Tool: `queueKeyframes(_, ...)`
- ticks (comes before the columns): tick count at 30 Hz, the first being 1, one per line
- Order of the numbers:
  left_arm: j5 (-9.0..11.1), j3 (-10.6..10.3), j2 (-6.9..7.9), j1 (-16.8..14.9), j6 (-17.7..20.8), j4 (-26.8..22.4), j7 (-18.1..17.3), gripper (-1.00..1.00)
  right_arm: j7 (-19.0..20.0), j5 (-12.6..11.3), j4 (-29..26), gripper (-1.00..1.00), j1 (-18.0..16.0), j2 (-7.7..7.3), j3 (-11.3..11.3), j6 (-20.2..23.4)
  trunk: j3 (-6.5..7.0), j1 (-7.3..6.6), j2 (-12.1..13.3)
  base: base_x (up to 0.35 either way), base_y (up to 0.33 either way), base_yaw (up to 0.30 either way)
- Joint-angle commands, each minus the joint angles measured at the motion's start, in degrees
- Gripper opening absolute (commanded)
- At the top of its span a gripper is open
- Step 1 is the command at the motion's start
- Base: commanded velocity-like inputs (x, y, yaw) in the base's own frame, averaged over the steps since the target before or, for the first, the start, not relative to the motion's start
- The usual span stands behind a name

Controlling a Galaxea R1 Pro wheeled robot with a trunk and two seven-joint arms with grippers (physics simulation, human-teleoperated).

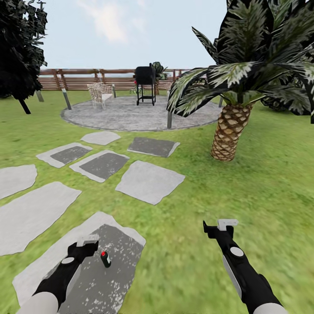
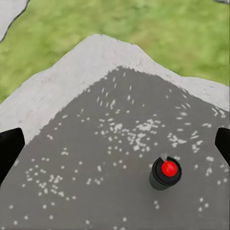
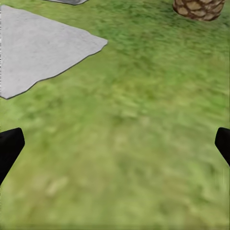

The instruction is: In the garden, pick up the pesticide atomizer on the floor and spray pesticide onto both trees until each tree trunk is fully covered.

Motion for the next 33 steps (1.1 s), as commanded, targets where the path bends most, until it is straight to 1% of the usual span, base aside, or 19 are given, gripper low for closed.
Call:
queueKeyframes(1, -0.02, 0.22, -0.1, -0.04, -0.52, 0.03, 0.12, 1.0, -0.2, 0.16, -0.04, 1.0, -0.01, -0.02, 0.05, 0.22, -0.13, -0.01, -0.02, 0.0, -0.083, 0.125)
queueKeyframes(6, 2.02, 0.18, -0.24, -0.05, -1.03, 0.06, 0.2, 1.0, -0.2, 0.2, -0.02, 1.0, -0.01, 0.0, 0.05, 0.22, -0.54, -0.01, -0.02, 0.017, -0.218, 0.151)
queueKeyframes(9, 2.42, 0.12, -0.25, -0.05, -1.1, 0.06, 0.21, 1.0, -0.2, 0.21, -0.01, 1.0, -0.01, 0.01, 0.11, 0.22, -0.78, -0.01, -0.02, 0.083, -0.259, 0.16)
queueKeyframes(16, 2.6, 0.05, -0.2, 0.03, -1.24, 0.06, 0.13, 1.0, -0.2, 0.21, -0.01, 1.0, -0.01, 0.01, 0.14, 0.22, -1.21, -0.01, -0.02, 0.126, -0.268, 0.142)
queueKeyframes(27, 2.62, 0.09, -0.17, 0.04, -1.25, 0.06, 0.15, 1.0, -0.2, 0.14, -0.01, 1.0, -0.01, 0.03, 0.15, 0.22, -1.28, -0.01, -0.02, 0.193, -0.26, 0.024)
queueKeyframes(33, 2.62, 0.06, -0.18, 0.16, -1.25, 0.03, 0.18, 1.0, -0.2, 0.13, -0.01, 1.0, -0.01, 0.03, 0.14, 0.22, -1.29, -0.01, -0.02, 0.254, -0.227, 0.195)
